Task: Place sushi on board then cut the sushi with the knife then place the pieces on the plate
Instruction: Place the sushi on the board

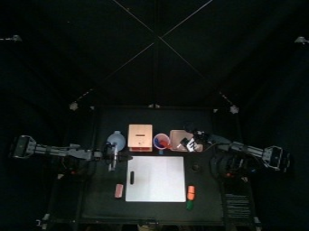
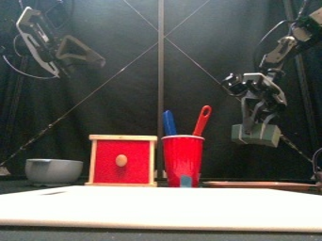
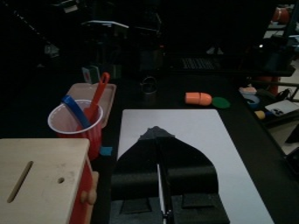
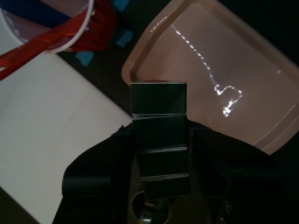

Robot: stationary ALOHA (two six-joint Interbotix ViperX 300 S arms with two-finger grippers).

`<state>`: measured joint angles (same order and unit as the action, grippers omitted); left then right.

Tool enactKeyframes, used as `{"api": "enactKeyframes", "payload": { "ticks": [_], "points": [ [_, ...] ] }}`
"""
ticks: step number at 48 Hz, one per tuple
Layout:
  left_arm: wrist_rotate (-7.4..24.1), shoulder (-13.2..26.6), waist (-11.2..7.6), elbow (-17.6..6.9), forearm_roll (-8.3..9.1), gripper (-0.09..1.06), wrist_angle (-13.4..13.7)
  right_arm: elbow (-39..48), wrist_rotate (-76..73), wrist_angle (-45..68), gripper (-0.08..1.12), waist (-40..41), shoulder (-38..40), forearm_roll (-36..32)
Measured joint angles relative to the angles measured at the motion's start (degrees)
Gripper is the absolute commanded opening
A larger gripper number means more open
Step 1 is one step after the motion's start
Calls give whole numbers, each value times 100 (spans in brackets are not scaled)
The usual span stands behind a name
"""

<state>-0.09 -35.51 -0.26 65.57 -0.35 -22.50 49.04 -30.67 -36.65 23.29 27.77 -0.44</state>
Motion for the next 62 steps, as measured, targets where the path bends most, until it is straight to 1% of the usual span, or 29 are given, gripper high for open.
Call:
{"api": "enactKeyframes", "payload": {
  "ticks": [9,14,24,30,36,43,51,62],
  "points": [
    [0,0,0,70,-9,-1,0,26,-2118,-18,58,-1143,18,-729],
    [0,0,0,123,-9,-1,0,9,-3331,-26,58,-1758,-141,-1116],
    [9,0,0,132,0,-1,0,-255,-6021,-132,58,-2953,-712,-2294],
    [9,0,0,141,0,-1,0,-536,-7383,-308,58,-3393,-1116,-3006],
    [9,0,0,141,0,-1,0,-888,-8350,-501,58,-3700,-1608,-3498],
    [9,0,0,149,-9,-1,0,-1397,-8912,-659,58,-3867,-2259,-3612],
    [9,-18,-9,193,0,-1,9,-2136,-9167,-817,58,-3955,-3059,-3322],
    [18,-44,-9,246,0,-1,18,-3111,-9193,-1362,58,-3990,-3797,-2856]
  ]
}}
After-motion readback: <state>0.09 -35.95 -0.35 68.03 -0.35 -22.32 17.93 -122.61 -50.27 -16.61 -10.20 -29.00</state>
